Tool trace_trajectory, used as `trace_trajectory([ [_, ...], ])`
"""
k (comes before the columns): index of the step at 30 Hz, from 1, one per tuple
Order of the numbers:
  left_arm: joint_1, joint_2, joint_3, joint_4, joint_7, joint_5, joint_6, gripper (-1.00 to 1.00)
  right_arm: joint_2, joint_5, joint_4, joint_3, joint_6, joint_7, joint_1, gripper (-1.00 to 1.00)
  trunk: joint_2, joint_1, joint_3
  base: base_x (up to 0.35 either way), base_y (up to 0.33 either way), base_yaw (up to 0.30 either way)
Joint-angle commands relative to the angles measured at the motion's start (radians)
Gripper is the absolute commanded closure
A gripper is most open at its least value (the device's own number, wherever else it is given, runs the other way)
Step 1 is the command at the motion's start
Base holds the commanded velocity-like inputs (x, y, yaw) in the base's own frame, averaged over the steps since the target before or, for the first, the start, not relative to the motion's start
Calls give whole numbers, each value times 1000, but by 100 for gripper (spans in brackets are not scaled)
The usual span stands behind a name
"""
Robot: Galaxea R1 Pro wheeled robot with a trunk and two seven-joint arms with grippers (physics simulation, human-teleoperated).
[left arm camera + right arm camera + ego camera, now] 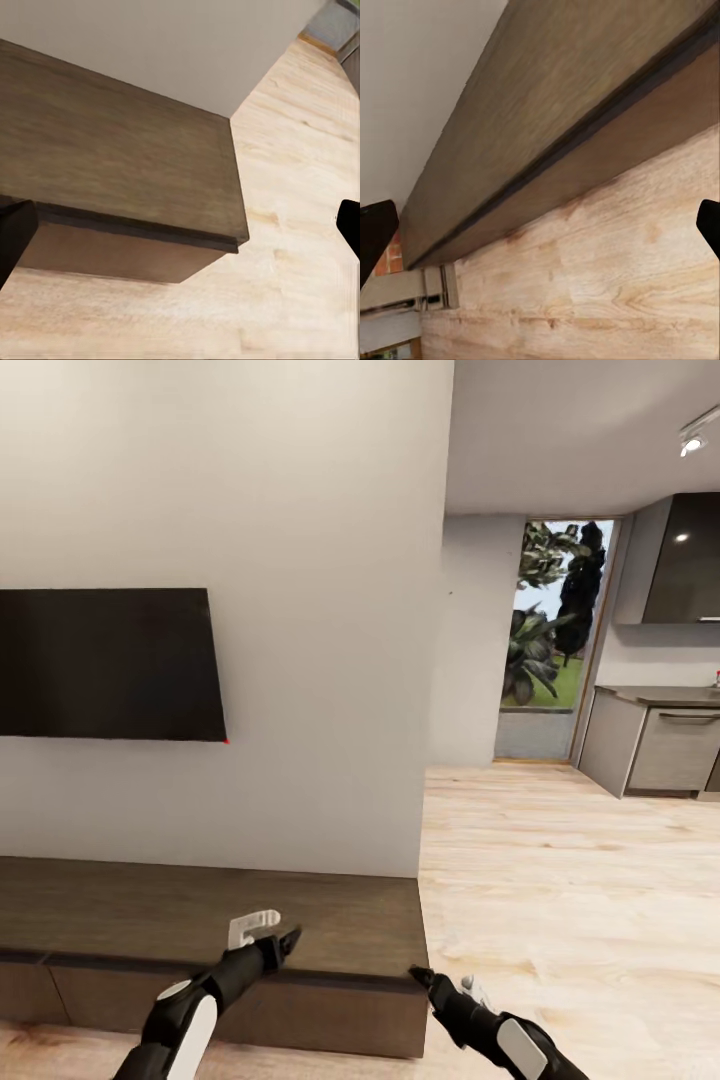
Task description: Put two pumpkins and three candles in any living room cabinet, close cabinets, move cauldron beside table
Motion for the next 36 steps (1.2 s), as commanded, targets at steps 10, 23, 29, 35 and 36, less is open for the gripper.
trace_trajectory([
  [10, 73, -1, 0, -91, -1, 6, 31, -100, -42, -17, 7, -9, -55, 264, 1, -100, -1, 0, -1, 0, 0, 0],
  [23, 81, -2, 0, -100, -2, 6, 39, -100, -34, -20, 55, -32, -142, 280, 2, -100, -64, 35, -29, 0, 0, 0],
  [29, 81, -2, 1, -100, -2, 6, 39, -100, -32, -19, 60, -42, -187, 277, 2, -100, -106, 58, -48, 0, 0, 0],
  [35, 81, -2, 1, -99, -1, 6, 39, -100, -34, -16, 62, -46, -186, 275, 2, -100, -148, 81, -67, 0, 0, 0],
  [36, 81, -2, 1, -99, -1, 6, 39, -100, -34, -16, 66, -46, -184, 274, 2, -100, -155, 84, -70, 0, 0, 0],
])
